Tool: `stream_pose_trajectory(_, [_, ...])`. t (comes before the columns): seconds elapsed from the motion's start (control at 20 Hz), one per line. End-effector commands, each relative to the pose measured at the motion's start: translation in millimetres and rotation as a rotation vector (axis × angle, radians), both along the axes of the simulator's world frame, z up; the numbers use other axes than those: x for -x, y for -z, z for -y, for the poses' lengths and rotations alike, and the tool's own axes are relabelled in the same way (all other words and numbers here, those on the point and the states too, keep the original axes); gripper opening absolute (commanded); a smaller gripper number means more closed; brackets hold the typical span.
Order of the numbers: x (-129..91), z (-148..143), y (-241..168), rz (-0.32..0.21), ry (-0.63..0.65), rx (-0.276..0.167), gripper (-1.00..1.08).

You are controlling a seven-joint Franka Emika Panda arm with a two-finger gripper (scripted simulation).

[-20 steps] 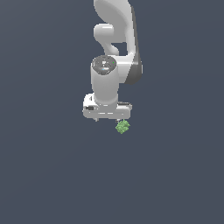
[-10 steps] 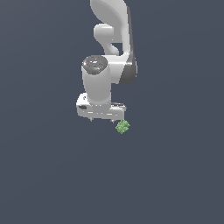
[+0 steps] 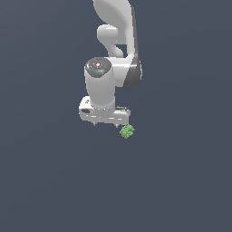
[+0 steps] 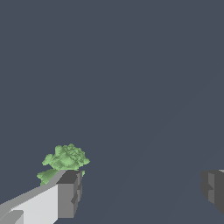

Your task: Pick up the object and move it to a goal position.

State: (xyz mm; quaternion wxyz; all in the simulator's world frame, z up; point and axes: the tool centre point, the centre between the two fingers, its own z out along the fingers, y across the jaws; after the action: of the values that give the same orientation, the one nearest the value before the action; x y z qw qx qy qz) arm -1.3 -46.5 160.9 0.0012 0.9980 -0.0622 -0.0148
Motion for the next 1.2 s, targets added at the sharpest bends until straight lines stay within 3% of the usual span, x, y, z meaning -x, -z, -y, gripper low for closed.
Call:
stream_pose_trajectory(0.0, [1,-3,2,0.0,0.011,0.0,1.0])
stream_pose_trajectory(0.5, [6,-25,16,0.006,0.125,0.002,1.0])
stream_pose_trajectory(1.15, [23,-73,47,0.018,0.385,0.006,1.0])
